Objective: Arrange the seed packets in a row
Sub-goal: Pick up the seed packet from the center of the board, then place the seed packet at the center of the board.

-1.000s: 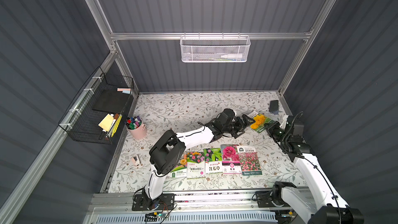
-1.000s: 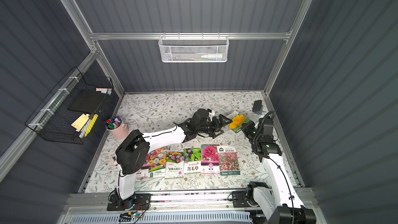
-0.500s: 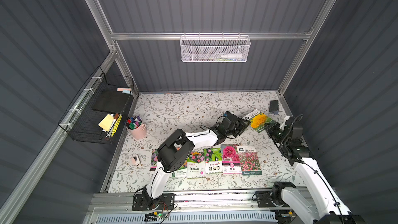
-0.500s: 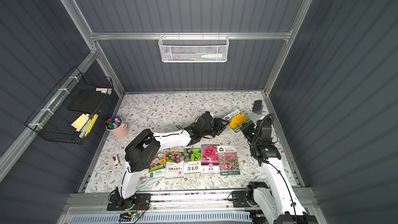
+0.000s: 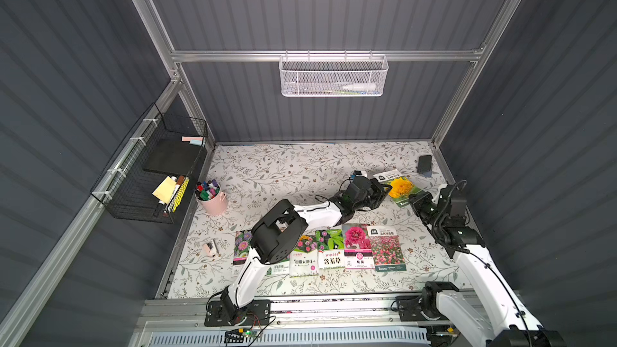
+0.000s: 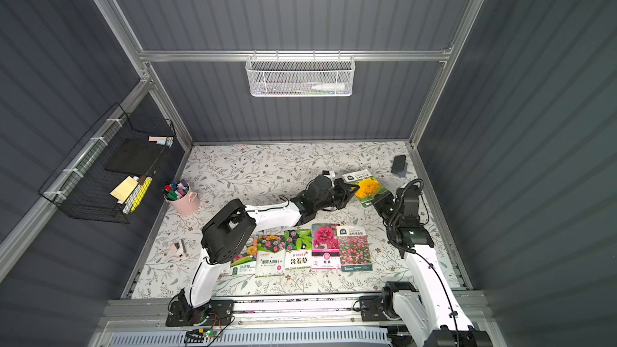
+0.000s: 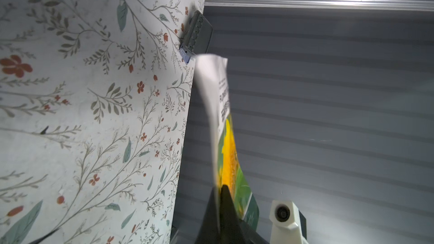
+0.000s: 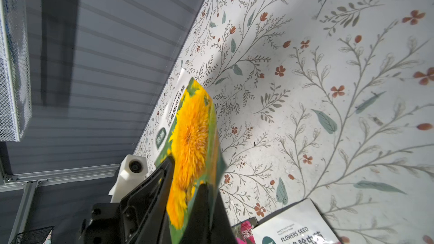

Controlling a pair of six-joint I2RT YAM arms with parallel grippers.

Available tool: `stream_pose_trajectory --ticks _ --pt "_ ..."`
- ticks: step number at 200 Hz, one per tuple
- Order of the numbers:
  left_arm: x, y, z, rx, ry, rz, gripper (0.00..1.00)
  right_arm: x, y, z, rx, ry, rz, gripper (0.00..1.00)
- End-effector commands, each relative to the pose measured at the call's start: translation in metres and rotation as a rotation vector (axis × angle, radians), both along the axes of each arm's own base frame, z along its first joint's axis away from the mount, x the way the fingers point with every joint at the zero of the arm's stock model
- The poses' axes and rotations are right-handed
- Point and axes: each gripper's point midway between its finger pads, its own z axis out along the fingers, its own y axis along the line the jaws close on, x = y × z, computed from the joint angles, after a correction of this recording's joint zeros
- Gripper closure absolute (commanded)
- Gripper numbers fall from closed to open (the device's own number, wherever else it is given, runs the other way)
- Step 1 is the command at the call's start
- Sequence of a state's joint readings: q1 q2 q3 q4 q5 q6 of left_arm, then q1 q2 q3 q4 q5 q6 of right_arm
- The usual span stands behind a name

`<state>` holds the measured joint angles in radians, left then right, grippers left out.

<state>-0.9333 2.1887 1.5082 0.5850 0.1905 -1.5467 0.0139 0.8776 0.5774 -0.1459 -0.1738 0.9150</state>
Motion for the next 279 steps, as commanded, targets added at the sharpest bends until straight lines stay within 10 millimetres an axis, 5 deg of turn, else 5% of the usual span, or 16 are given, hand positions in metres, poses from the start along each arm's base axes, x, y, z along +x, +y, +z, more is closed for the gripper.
stream_pose_trajectory --ticks 1,18,44,74,127,199,227,279 --pt "-0.002 -0.010 0.015 -0.054 -0.020 -0.028 1.00 -0.003 -0.001 -0.003 -0.011 0.012 -0.008 1.00" --pt "-0.009 -0.011 0.014 -0.021 -0.037 -0.071 1.00 -0.006 -0.006 -0.004 -0.030 0.035 -0.032 1.00" --pt "-0.028 -0.016 0.005 0.057 -0.046 -0.195 1.00 -0.013 -0.020 -0.007 -0.127 0.080 -0.057 0.45" --pt "-0.053 -0.018 -0.017 0.149 -0.024 -0.343 1.00 -0.045 -0.034 -0.003 -0.197 0.238 -0.074 0.20" --pt "-0.091 0.005 -0.076 0.439 -0.059 -0.488 1.00 -0.073 -0.037 0.013 -0.108 0.166 -0.045 0.13" --pt "-0.132 -0.047 -0.101 0.405 -0.077 -0.560 1.00 -0.072 -0.017 -0.036 0.056 0.253 0.051 0.12" --pt "-0.138 -0.044 -0.119 0.485 -0.075 -0.507 1.00 -0.075 -0.016 -0.058 0.118 0.295 0.038 0.12" --pt "-0.132 -0.046 -0.120 0.534 -0.179 -0.362 1.00 -0.076 -0.015 -0.075 0.235 0.307 0.007 0.12"
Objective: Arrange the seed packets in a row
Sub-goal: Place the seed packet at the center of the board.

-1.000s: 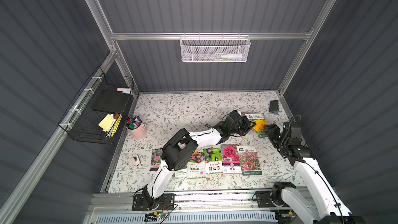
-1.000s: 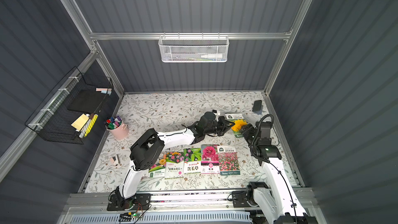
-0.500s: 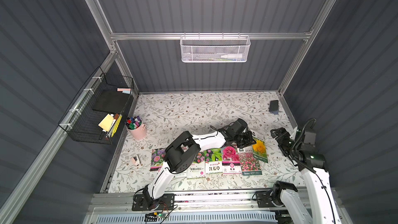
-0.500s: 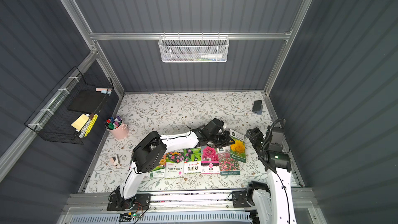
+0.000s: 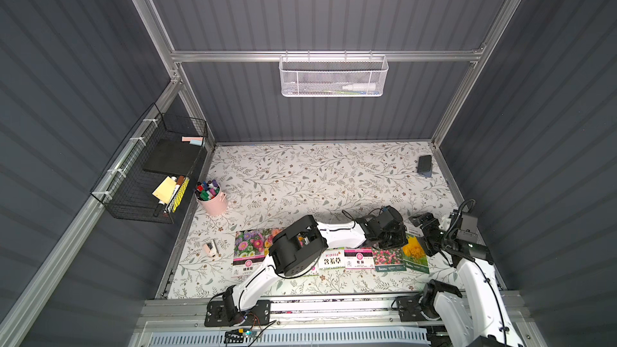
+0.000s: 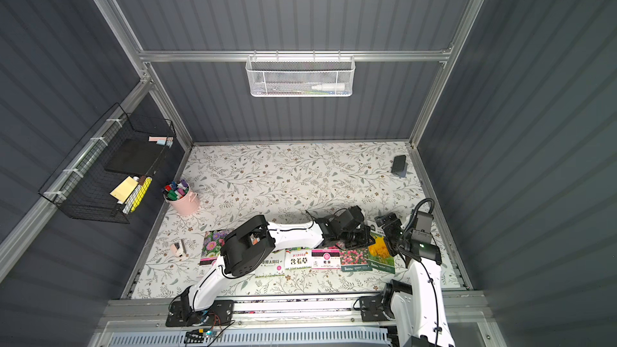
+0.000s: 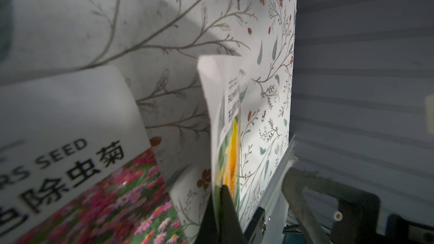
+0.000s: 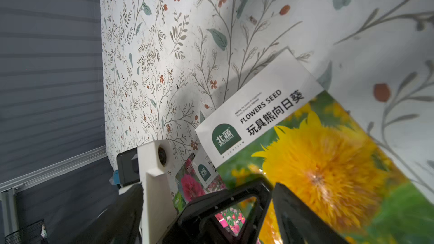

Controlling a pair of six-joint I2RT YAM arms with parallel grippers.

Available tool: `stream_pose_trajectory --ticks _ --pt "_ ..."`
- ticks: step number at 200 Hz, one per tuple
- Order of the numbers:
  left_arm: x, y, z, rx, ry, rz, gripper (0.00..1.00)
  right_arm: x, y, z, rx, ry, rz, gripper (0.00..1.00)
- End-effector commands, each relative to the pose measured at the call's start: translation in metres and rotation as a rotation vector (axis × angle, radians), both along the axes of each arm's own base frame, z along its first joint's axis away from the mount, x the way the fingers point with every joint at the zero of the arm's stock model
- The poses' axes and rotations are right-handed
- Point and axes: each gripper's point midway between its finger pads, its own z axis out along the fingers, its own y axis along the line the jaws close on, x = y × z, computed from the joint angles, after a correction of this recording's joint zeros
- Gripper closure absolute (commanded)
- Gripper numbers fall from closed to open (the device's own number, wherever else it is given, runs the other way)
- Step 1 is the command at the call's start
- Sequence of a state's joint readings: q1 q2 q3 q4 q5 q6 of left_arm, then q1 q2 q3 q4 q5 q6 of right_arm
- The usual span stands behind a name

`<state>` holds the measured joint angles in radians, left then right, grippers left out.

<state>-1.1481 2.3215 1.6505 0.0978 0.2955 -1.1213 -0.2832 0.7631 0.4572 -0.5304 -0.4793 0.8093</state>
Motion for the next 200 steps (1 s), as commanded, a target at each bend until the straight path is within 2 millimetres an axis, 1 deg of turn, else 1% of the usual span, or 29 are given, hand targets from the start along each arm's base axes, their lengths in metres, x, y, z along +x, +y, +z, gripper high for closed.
stream_pose_trajectory --ticks 1,22,34,61,109,113,137,170,187,196,200 --pt "0.015 0.005 0.002 0.017 -0.106 0.091 1.00 0.005 0.004 0.004 0.061 -0.023 -0.008 0.12" --pt "0.016 0.006 0.006 0.030 -0.154 0.109 1.00 0.002 -0.001 -0.004 0.065 0.005 -0.030 0.12" --pt "0.016 0.006 0.004 0.035 -0.153 0.115 1.00 0.000 -0.003 -0.010 0.076 0.020 -0.050 0.12" --pt "0.013 -0.001 -0.001 0.033 -0.137 0.122 1.00 -0.002 -0.006 -0.019 0.094 0.038 -0.074 0.12" --pt "0.010 -0.014 0.000 0.022 -0.128 0.109 1.00 -0.009 -0.004 -0.037 0.116 0.092 -0.086 0.12" --pt "0.009 -0.016 -0.001 0.021 -0.124 0.107 1.00 -0.005 -0.006 -0.035 0.109 0.070 -0.089 0.12" --pt "0.007 -0.021 -0.002 0.012 -0.100 0.101 1.00 -0.004 -0.008 -0.040 0.115 0.075 -0.102 0.12" --pt "0.005 -0.020 -0.006 0.023 -0.090 0.100 1.00 -0.003 -0.012 -0.043 0.105 0.085 -0.119 0.12" --pt "0.002 -0.021 -0.007 0.028 -0.081 0.095 0.88 -0.001 -0.015 -0.042 0.098 0.078 -0.130 0.12" --pt "0.001 -0.021 -0.009 0.030 -0.076 0.091 0.79 -0.001 -0.017 -0.042 0.095 0.080 -0.136 0.12" --pt "0.001 -0.022 -0.008 0.029 -0.074 0.089 0.76 -0.001 -0.017 -0.042 0.095 0.078 -0.138 0.12"
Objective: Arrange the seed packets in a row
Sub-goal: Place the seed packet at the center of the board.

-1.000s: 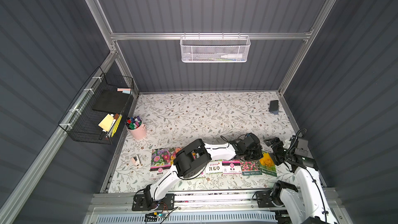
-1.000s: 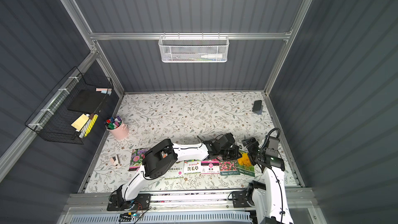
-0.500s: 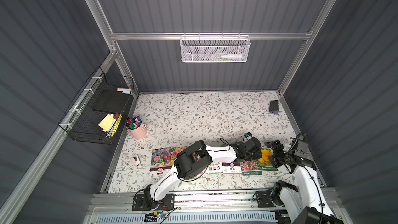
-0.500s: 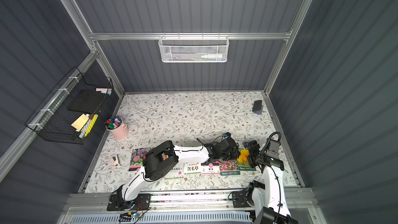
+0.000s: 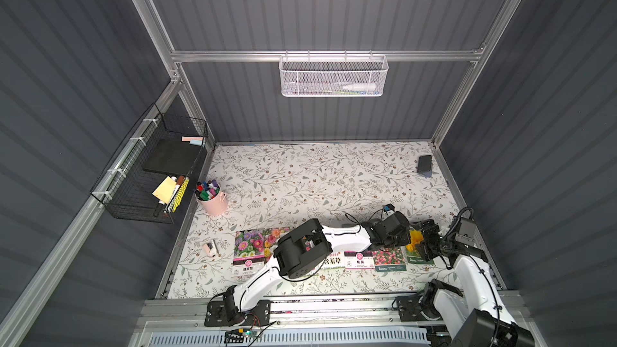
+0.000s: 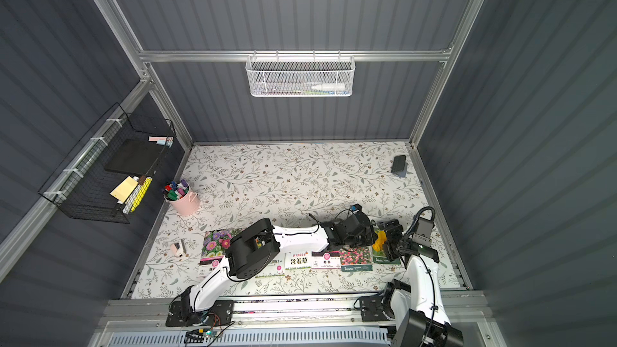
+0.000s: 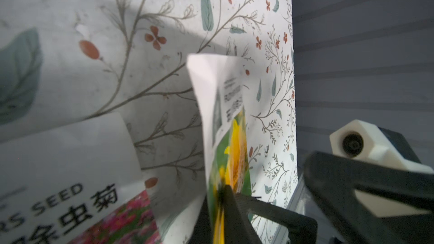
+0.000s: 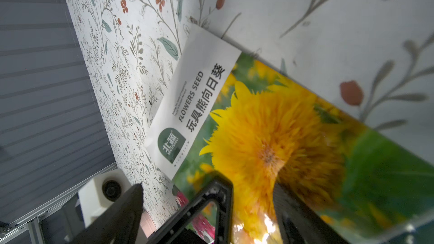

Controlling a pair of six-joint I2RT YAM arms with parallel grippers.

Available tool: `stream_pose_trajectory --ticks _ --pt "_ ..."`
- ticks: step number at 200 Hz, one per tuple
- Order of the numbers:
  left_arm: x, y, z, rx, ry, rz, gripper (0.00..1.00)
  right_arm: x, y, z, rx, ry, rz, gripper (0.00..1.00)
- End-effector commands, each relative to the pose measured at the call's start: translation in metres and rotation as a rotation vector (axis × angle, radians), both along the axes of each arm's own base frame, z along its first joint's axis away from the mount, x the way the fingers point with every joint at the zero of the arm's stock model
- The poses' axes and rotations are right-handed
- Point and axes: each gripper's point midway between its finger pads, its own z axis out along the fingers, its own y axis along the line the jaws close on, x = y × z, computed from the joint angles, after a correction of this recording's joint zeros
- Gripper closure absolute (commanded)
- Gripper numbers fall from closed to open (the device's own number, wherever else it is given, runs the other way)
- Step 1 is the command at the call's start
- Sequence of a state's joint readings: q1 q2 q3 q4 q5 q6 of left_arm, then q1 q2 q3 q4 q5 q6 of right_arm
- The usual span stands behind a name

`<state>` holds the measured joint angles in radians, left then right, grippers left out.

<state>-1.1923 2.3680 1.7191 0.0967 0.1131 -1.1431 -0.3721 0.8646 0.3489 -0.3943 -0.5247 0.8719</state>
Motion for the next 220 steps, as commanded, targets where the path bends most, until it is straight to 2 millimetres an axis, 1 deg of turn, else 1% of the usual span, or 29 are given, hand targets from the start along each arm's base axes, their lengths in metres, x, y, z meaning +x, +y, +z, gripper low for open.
stream_pose_trajectory --ticks 1,34,60,84,108,130,169,191,220 --pt "-0.009 -0.007 -0.005 0.009 0.019 -0.025 0.76 0.002 -0.005 -0.002 -0.005 0.003 -0.030 0.12" --pt "-0.013 -0.011 -0.005 0.012 0.038 -0.039 0.61 0.003 -0.005 -0.007 0.006 0.020 -0.036 0.12" --pt "-0.019 -0.015 0.000 0.019 0.051 -0.065 0.55 0.003 -0.005 -0.014 0.022 0.049 -0.039 0.12" --pt "-0.024 -0.014 0.005 0.035 0.066 -0.079 0.48 0.003 -0.005 -0.021 0.041 0.084 -0.042 0.12" --pt "-0.028 -0.010 0.012 0.050 0.076 -0.094 0.46 0.003 -0.003 -0.027 0.065 0.115 -0.031 0.12" --pt "-0.031 -0.009 0.025 0.046 0.074 -0.118 0.41 0.003 -0.004 -0.033 0.067 0.126 -0.045 0.12" --pt "-0.040 -0.009 0.045 0.056 0.071 -0.187 0.35 0.001 -0.010 -0.035 0.034 0.138 -0.069 0.12" --pt "-0.043 -0.010 0.064 0.050 0.061 -0.221 0.31 -0.001 -0.011 -0.035 0.025 0.141 -0.078 0.12" --pt "-0.047 -0.002 0.084 0.072 0.039 -0.257 0.24 -0.003 -0.011 -0.035 0.028 0.143 -0.087 0.12"
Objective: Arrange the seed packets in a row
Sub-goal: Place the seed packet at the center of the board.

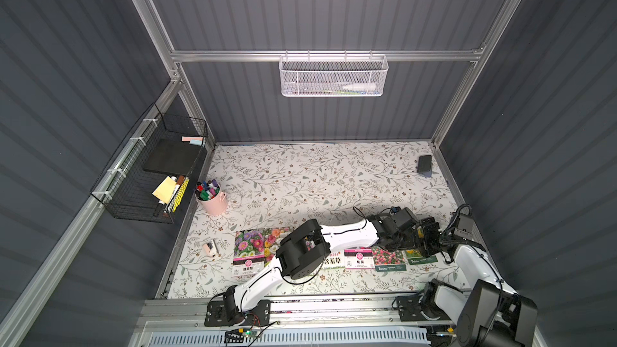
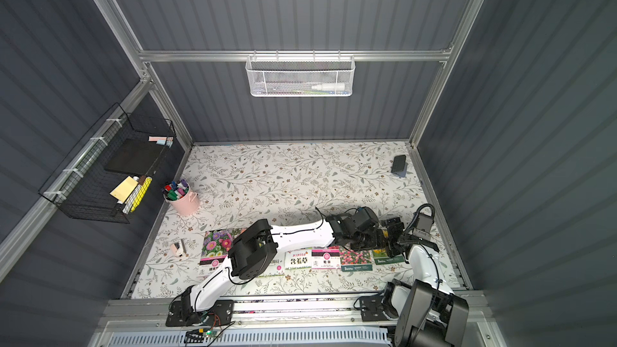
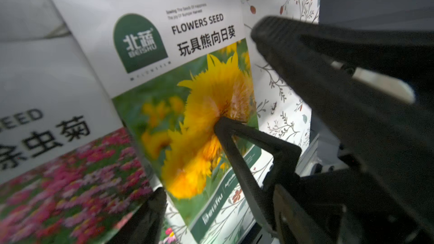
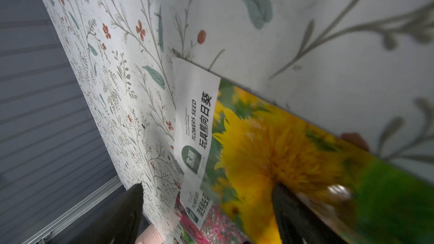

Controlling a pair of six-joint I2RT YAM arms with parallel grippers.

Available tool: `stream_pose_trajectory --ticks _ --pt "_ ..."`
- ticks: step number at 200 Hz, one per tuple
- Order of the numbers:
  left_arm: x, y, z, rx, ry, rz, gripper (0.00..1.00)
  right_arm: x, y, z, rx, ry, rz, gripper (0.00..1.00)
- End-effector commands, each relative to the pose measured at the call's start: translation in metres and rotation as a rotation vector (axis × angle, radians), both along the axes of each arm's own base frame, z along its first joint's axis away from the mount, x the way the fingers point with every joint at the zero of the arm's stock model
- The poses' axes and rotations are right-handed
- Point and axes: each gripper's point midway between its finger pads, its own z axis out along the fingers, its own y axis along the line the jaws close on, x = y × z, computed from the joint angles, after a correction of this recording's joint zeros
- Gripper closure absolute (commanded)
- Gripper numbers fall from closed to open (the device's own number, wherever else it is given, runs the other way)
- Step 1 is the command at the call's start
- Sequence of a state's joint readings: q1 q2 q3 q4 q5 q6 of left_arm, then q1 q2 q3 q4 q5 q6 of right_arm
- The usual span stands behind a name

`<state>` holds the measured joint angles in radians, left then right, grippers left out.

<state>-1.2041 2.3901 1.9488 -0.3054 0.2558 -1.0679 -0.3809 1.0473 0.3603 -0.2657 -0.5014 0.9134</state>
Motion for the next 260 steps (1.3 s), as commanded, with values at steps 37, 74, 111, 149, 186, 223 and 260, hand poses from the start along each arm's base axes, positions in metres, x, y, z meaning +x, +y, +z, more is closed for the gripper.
stream_pose_trajectory --ticks 37,74,111,149,186,223,260 --pt "-0.015 0.012 0.097 -0.063 -0.113 -0.134 0.13 -0.019 0.002 -0.016 0.017 0.085 -0.037 0.12" --pt "-0.004 0.030 0.119 -0.068 -0.165 -0.132 0.05 -0.021 0.008 -0.015 0.047 0.073 -0.034 0.12" --pt "0.011 0.048 0.128 -0.060 -0.200 -0.112 0.01 -0.027 0.009 -0.011 0.037 0.063 -0.042 0.12" --pt "0.024 0.078 0.135 -0.003 -0.256 -0.121 0.01 -0.022 0.007 0.012 0.004 -0.015 -0.034 0.10" --pt "0.065 0.152 0.146 0.119 -0.315 -0.086 0.00 -0.017 0.003 0.044 -0.074 -0.091 0.004 0.01" --pt "0.112 0.261 0.146 0.346 -0.377 -0.033 0.01 0.008 0.004 0.079 -0.142 -0.254 0.112 0.01" --pt "0.139 0.360 0.133 0.600 -0.427 -0.013 0.01 0.017 -0.007 0.088 -0.302 -0.259 0.195 0.01"
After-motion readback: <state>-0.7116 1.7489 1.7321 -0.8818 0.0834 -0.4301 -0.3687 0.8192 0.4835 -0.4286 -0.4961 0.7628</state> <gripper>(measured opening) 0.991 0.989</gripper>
